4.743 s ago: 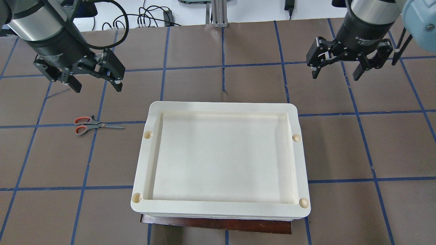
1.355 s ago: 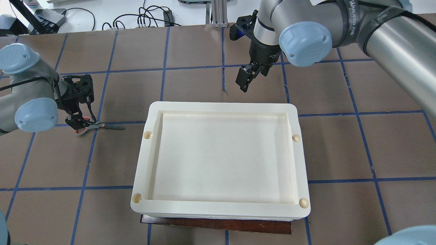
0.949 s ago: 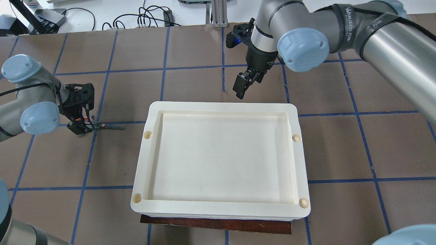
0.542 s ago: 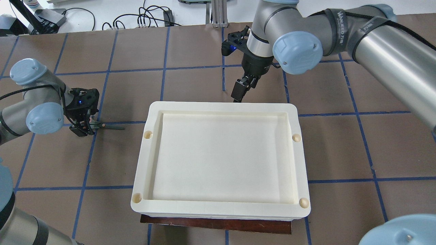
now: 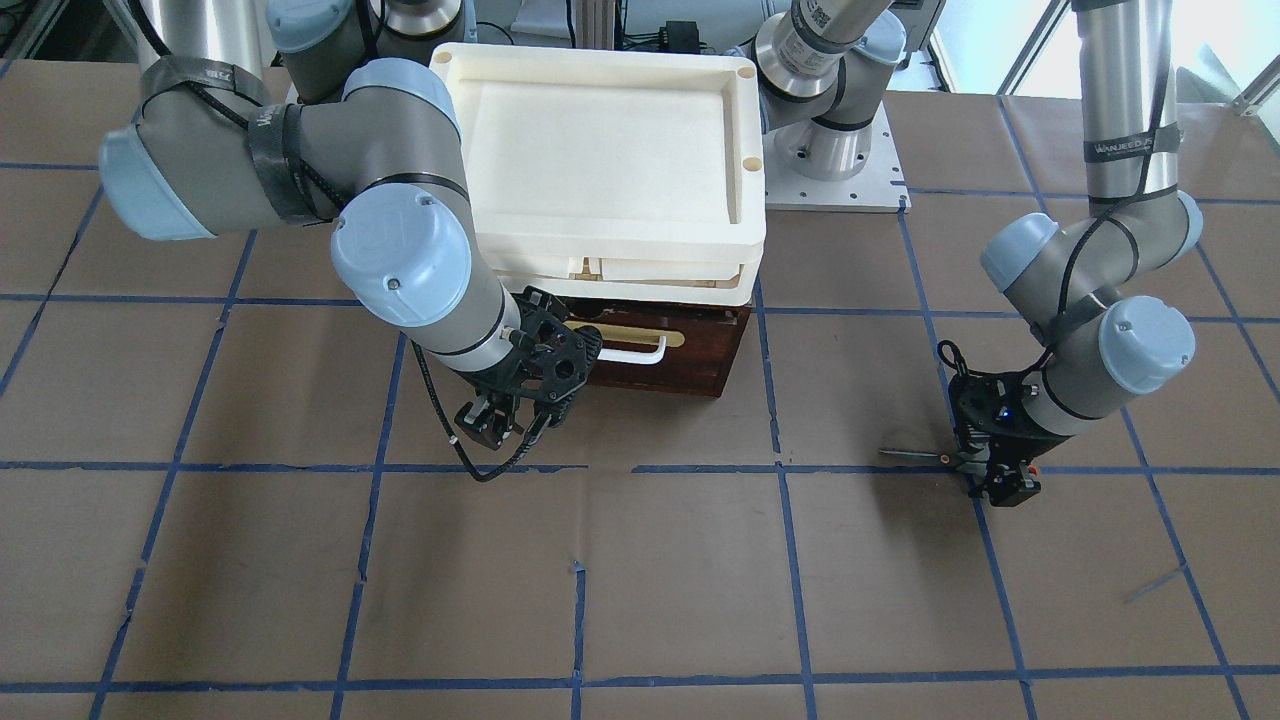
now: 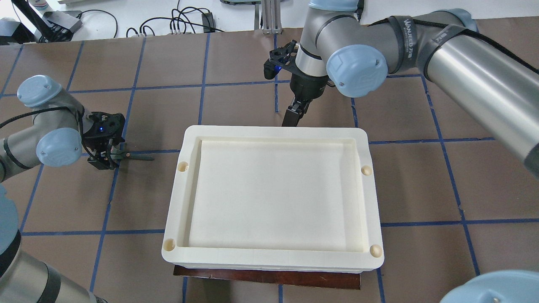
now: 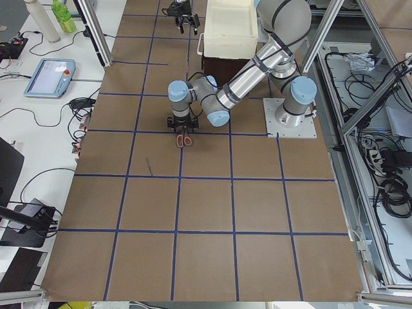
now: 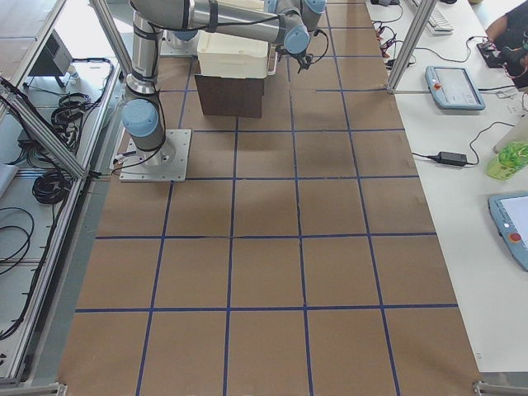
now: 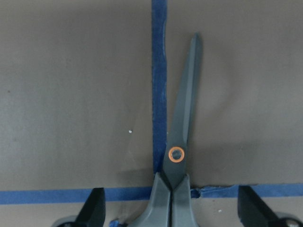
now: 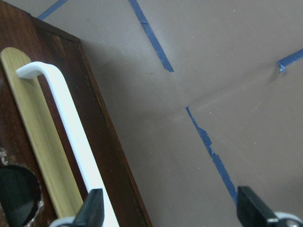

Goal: Place scissors in drawer with both arms

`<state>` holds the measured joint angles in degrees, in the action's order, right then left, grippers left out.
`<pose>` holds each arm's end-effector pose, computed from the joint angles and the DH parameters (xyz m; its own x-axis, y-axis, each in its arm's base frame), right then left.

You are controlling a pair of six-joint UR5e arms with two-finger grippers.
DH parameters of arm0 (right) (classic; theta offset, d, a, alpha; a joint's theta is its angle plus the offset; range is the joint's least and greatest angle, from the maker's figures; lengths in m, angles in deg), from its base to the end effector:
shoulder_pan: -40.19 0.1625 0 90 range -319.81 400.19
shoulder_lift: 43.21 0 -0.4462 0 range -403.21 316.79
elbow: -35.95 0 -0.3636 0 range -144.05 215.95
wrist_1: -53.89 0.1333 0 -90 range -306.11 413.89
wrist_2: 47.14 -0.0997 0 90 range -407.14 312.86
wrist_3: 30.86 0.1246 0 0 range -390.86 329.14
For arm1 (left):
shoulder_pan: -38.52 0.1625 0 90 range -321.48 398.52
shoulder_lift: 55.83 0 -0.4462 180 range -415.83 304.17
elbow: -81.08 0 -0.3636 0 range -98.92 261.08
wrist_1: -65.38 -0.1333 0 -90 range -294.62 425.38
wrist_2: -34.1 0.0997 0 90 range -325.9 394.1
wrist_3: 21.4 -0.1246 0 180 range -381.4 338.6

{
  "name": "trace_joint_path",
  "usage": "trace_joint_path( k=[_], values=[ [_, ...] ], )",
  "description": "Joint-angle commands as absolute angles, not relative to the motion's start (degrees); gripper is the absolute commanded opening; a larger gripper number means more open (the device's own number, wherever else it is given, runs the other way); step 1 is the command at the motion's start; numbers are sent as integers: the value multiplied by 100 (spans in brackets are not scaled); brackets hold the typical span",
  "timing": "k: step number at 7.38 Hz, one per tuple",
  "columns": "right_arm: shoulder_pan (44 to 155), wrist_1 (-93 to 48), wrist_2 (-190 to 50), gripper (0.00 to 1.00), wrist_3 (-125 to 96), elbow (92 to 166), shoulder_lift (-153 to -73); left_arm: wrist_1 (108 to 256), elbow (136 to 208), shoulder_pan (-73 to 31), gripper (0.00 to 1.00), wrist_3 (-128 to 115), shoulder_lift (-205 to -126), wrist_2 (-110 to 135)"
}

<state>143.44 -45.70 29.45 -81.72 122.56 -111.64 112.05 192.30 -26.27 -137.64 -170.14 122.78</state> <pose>0.2931 -0.5371 0.3293 -0.4269 -0.8659 -0.2606 -0.8836 0.4608 -0.0836 0.1039 -0.5405 0.1814 0.0180 0.9995 0.0243 0.9991 -0.0171 -0.0376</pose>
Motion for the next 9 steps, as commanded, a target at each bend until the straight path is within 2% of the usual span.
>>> trace_joint_path(
  k=[1, 3, 4, 6, 9],
  values=[
    [14381, -4263, 2959, 100, -8490, 12252, -11159, 11188, 19253, -2625, 78, -13768, -17035, 12278],
    [14381, -4244, 2959, 100, -8509, 12269, -11150, 11188, 19244, -2625, 40, -13768, -17044, 12278],
    [14381, -4253, 2959, 100, -8517, 12269, -11081, 11188, 19218, -2625, 27, -13768, -17035, 12270],
    [14381, -4253, 2959, 100, -8561, 12269, -11036, 11188, 19218, -2625, 19, -13776, -17035, 12252],
    [14381, -4244, 2959, 100, -8561, 12269, -10931, 11188, 19165, -2625, 17, -13785, -16965, 12217]
  ],
)
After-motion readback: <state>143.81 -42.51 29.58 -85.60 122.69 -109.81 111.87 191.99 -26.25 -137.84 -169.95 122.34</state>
